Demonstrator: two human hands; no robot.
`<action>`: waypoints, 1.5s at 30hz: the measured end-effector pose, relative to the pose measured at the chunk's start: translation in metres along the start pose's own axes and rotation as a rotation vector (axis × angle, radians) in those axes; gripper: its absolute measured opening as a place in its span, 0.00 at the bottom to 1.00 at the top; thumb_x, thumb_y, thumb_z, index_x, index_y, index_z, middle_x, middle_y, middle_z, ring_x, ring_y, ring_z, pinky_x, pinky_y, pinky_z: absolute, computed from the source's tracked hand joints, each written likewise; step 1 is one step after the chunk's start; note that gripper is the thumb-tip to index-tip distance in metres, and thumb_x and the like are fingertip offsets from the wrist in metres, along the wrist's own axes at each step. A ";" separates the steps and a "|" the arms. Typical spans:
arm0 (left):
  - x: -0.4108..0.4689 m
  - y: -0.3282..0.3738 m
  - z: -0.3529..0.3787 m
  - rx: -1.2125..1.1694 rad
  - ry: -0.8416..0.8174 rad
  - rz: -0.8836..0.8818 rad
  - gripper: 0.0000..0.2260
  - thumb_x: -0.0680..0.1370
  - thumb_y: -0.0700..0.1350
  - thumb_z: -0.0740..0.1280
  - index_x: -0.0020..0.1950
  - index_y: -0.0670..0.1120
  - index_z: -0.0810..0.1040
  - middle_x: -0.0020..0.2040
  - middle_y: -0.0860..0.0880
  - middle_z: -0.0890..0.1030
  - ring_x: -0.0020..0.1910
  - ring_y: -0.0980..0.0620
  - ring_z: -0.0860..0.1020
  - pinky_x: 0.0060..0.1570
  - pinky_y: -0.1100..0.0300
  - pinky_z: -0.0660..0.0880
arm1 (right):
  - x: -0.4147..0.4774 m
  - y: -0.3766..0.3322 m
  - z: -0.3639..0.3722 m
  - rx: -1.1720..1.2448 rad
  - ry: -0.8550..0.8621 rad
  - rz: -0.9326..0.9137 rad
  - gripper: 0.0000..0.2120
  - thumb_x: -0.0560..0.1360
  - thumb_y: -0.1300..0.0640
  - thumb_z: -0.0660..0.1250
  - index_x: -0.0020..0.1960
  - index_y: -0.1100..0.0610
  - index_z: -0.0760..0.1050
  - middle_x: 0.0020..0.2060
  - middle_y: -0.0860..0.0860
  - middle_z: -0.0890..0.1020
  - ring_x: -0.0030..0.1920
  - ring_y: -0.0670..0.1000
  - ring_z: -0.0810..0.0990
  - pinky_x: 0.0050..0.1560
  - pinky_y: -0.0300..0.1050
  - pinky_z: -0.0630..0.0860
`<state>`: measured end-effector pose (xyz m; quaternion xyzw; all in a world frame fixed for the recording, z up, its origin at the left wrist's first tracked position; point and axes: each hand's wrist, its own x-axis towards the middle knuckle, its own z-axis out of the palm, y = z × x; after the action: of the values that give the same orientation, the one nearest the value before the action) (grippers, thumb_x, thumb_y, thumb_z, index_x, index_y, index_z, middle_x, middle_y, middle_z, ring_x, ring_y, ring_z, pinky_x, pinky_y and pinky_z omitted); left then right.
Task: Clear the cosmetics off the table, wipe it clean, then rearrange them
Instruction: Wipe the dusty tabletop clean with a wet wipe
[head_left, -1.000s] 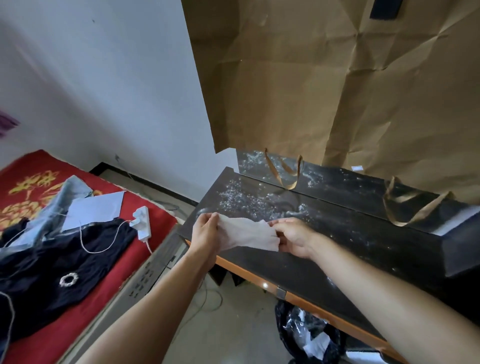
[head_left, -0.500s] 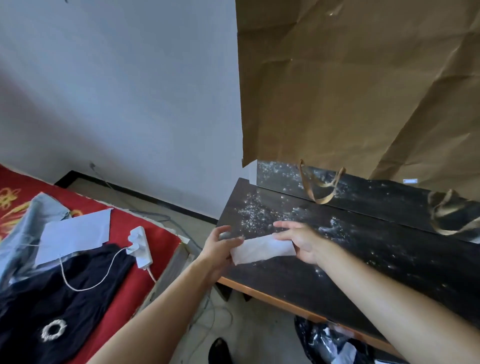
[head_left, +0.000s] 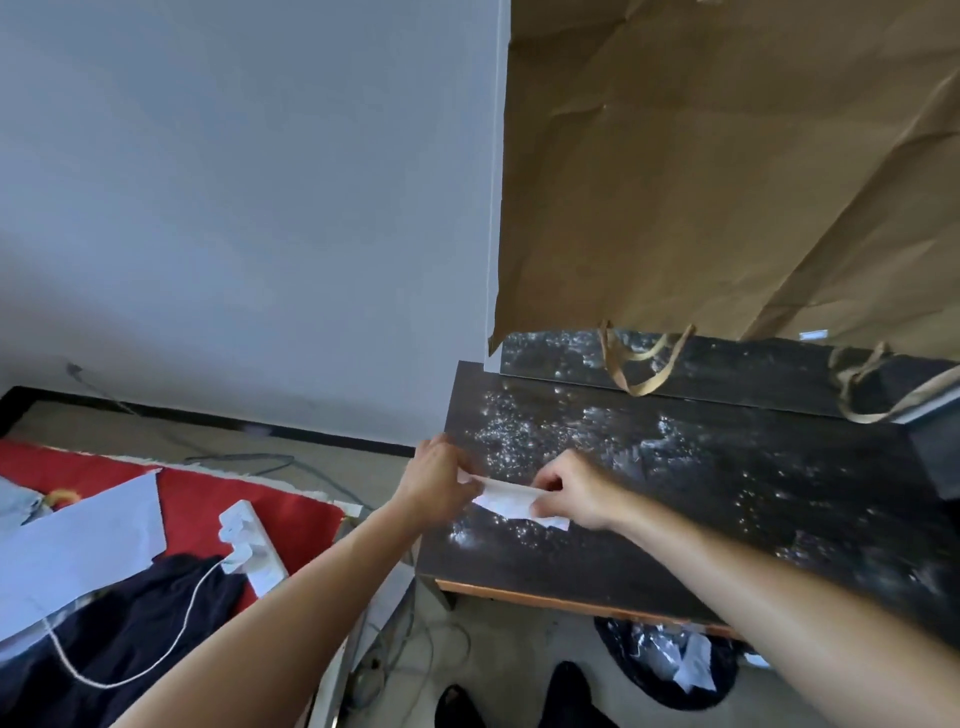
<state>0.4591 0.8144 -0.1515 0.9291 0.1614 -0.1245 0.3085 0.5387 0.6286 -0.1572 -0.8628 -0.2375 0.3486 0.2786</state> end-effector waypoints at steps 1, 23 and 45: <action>0.005 -0.005 -0.002 0.018 -0.007 0.010 0.06 0.73 0.47 0.70 0.48 0.46 0.82 0.54 0.52 0.75 0.56 0.51 0.71 0.55 0.56 0.71 | 0.003 0.000 0.002 0.002 0.014 0.002 0.04 0.66 0.56 0.74 0.34 0.54 0.80 0.27 0.48 0.75 0.29 0.47 0.71 0.30 0.41 0.63; 0.045 -0.122 0.123 -0.511 0.156 -0.912 0.16 0.79 0.51 0.59 0.37 0.43 0.74 0.42 0.41 0.80 0.46 0.41 0.78 0.42 0.55 0.70 | 0.253 -0.025 -0.011 -0.527 0.234 -0.509 0.12 0.77 0.64 0.56 0.53 0.59 0.77 0.53 0.53 0.74 0.53 0.52 0.70 0.48 0.43 0.66; 0.043 -0.116 0.147 -0.500 0.310 -1.001 0.19 0.80 0.52 0.51 0.40 0.43 0.75 0.42 0.43 0.76 0.44 0.43 0.73 0.45 0.53 0.69 | 0.184 0.060 0.014 -0.325 0.083 -0.124 0.08 0.75 0.61 0.68 0.51 0.56 0.83 0.47 0.52 0.80 0.44 0.52 0.78 0.42 0.37 0.68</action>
<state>0.4353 0.8217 -0.3422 0.6458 0.6490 -0.0759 0.3950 0.6601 0.6998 -0.2910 -0.8938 -0.3320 0.2519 0.1658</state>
